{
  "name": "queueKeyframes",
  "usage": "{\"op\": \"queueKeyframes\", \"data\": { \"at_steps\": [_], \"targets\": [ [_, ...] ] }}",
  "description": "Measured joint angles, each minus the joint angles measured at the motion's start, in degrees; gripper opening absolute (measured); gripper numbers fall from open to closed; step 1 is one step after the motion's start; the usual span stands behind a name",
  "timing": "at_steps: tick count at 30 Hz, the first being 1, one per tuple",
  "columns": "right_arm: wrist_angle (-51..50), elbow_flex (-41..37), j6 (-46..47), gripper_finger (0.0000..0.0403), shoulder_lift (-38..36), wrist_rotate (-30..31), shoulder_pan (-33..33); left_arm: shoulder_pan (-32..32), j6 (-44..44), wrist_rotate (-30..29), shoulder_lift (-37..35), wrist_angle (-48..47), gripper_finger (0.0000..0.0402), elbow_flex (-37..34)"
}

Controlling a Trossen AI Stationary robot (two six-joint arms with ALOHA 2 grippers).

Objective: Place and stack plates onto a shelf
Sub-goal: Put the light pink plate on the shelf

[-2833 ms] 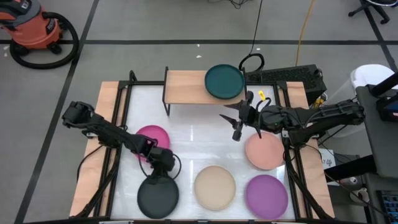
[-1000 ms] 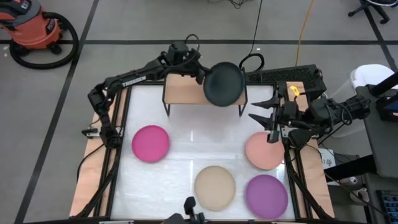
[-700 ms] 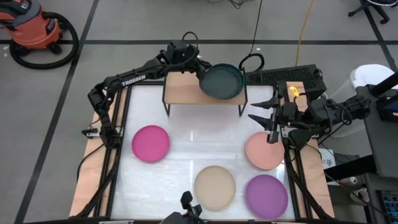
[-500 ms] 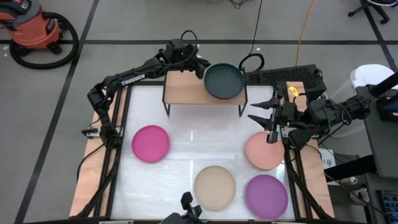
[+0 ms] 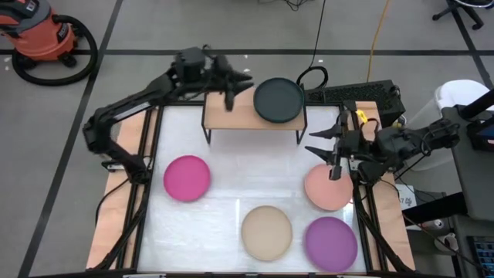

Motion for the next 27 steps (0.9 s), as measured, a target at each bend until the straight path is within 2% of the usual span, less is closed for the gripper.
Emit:
{"op": "queueKeyframes", "data": {
  "at_steps": [3,6,9,13,19,23,27],
  "targets": [
    [-0.92,-3.19,2.26,0.0167,0.00,2.12,0.00,-3.66,6.64,-1.56,-5.27,-5.07,0.0118,-0.01],
    [-4.78,-6.13,7.08,0.0167,0.07,2.61,-0.04,-6.45,8.09,-6.61,-10.69,-7.97,0.0118,-1.88],
    [-8.21,-9.01,12.39,0.0167,0.04,1.91,-0.02,-8.70,8.12,-9.09,-16.98,-6.21,0.0118,-6.99],
    [-8.12,-13.46,18.14,0.0167,0.04,-1.99,-0.02,-11.23,6.35,-9.63,-25.78,-0.34,0.0118,-17.36],
    [0.43,-20.78,21.57,0.0167,0.04,-2.08,-0.02,-15.64,2.87,-9.66,-36.76,11.99,0.0118,-36.35],
    [-1.50,-21.74,24.94,0.0167,0.57,-5.15,-0.07,-19.21,-1.90,-9.84,-40.99,21.53,0.0118,-48.03],
    [-5.84,-20.26,28.43,0.0167,1.14,-6.54,-0.11,-22.27,-1.59,-9.63,-43.05,30.83,0.0118,-55.78]
  ]
}}
